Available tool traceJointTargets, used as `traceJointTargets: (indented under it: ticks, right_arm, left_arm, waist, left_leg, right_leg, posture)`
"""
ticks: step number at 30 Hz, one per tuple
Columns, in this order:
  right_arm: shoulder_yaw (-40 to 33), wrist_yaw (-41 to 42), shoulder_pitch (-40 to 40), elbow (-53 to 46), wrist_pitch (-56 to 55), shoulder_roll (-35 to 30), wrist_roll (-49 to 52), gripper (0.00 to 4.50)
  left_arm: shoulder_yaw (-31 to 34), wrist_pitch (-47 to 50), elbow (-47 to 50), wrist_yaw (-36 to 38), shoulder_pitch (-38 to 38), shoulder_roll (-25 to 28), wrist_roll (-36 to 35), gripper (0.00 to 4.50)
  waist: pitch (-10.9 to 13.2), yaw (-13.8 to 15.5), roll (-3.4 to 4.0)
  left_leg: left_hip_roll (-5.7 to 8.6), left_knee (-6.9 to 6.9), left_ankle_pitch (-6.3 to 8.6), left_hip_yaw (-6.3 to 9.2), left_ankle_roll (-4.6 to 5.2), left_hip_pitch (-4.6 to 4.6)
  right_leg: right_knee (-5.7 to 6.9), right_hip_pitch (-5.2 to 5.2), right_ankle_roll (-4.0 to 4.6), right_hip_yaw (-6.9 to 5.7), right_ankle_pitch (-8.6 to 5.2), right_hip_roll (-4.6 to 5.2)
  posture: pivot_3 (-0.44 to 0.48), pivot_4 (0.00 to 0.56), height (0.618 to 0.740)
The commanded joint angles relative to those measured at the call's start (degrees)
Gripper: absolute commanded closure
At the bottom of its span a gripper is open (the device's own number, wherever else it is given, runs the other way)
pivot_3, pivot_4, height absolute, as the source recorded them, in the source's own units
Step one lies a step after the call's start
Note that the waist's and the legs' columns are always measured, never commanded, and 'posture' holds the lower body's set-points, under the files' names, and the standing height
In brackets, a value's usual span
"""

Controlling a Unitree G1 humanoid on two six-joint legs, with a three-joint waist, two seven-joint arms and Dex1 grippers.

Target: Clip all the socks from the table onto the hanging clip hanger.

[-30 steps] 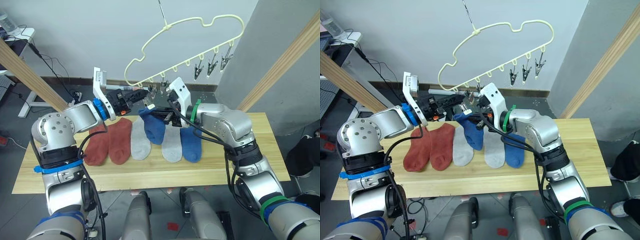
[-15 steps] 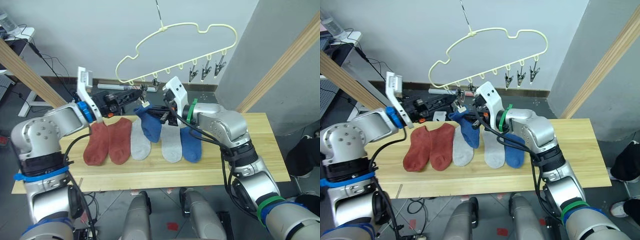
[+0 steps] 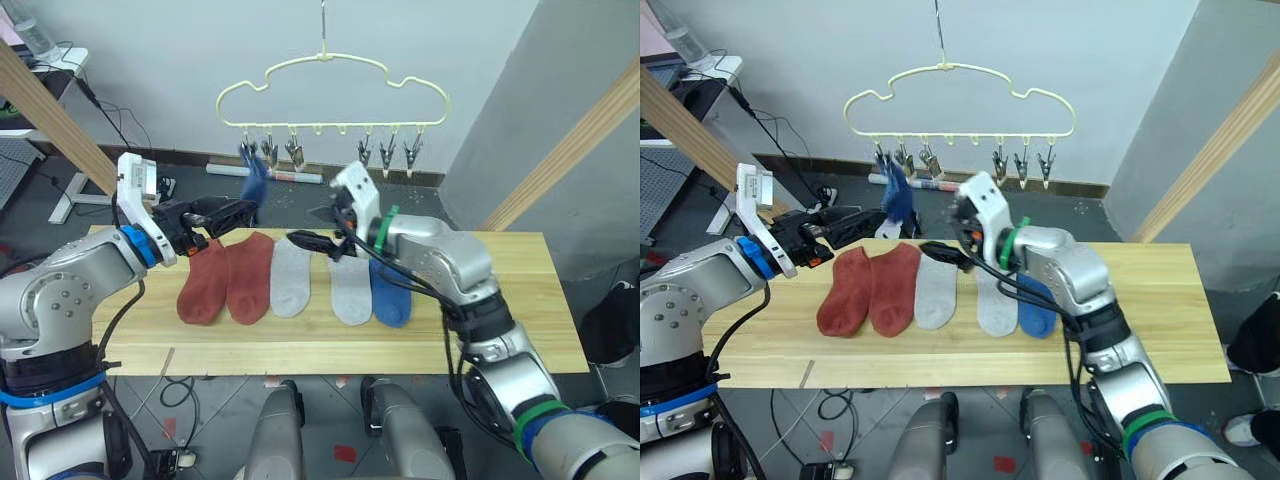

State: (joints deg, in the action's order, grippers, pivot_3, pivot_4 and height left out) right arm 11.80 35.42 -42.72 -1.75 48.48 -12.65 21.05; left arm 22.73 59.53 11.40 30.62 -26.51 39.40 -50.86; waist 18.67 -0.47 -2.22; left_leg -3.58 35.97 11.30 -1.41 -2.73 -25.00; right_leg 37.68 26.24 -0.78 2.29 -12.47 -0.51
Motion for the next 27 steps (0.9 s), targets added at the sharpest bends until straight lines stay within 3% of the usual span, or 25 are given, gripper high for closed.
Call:
traceJointTargets:
  ticks: [1,4,10,15,18,23,27]
  right_arm:
    - [-4.4,0.4,3.6,-10.3,1.1,-3.0,3.0,0.04]
    - [-8.9,-0.4,6.6,-16.9,2.6,-3.7,6.9,0.04]
    - [-10.9,-1.4,8.6,-23.8,3.2,-5.7,9.6,0.04]
    - [-13.3,-4.1,8.8,-27.8,3.1,-5.5,11.7,0.04]
    - [-13.3,-5.9,8.6,-28.0,2.3,-4.8,11.5,0.00]
    - [-12.7,-7.5,7.3,-27.7,1.0,-3.8,11.7,0.00]
    - [-11.6,-7.9,6.4,-27.1,-1.8,-2.8,10.4,0.00]
  left_arm:
    - [-0.3,-3.3,3.6,-2.4,-0.6,-1.3,1.6,0.00]
    - [-5.5,-12.7,6.2,-4.1,0.8,-2.9,10.5,0.00]
    - [-7.1,-21.2,4.9,-7.3,-0.9,-7.8,16.1,0.00]
    - [-12.0,-28.1,4.1,-6.7,-1.1,-11.1,21.6,0.00]
    - [-14.3,-31.1,4.0,-5.3,-1.1,-13.0,23.0,0.58]
    - [-15.9,-34.1,1.9,-6.5,-1.8,-14.4,26.7,2.15]
    - [-16.2,-38.3,-0.8,-7.4,-2.6,-15.3,30.3,2.15]
  waist:
    - [0.0,0.1,0.00]
    - [0.0,0.0,0.00]
    - [0.0,-0.7,0.00]
    - [0.0,-1.1,0.00]
    - [0.0,-1.1,0.00]
    - [0.0,-1.3,0.00]
    - [0.0,-1.5,0.00]
  left_leg:
    - [0.01,0.00,0.00,-0.03,0.00,-0.02]
    - [-0.02,0.01,0.00,-0.01,-0.01,-0.02]
    - [-0.12,0.01,0.00,0.01,-0.01,0.07]
    - [-0.06,0.02,0.00,-0.04,0.00,0.06]
    - [-0.05,0.02,0.00,-0.05,0.00,0.05]
    - [-0.07,0.03,0.00,-0.03,0.00,0.06]
    - [-0.09,0.03,0.00,-0.03,0.01,0.07]
  right_leg:
    - [-0.01,0.02,0.00,0.02,0.00,0.01]
    - [0.00,0.03,0.00,0.03,0.00,-0.04]
    - [0.09,0.01,0.00,0.06,0.00,-0.17]
    - [0.06,-0.02,0.00,0.11,0.00,-0.13]
    - [0.03,-0.02,-0.01,0.11,0.00,-0.12]
    - [0.07,-0.02,0.00,0.09,0.00,-0.15]
    - [0.08,-0.01,-0.01,0.10,0.00,-0.17]
  posture:
    - [0.035,0.320,0.740]
    - [0.024,0.322,0.740]
    - [0.000,0.328,0.740]
    - [-0.025,0.333,0.740]
    - [-0.035,0.335,0.740]
    - [-0.052,0.339,0.740]
    - [-0.058,0.338,0.740]
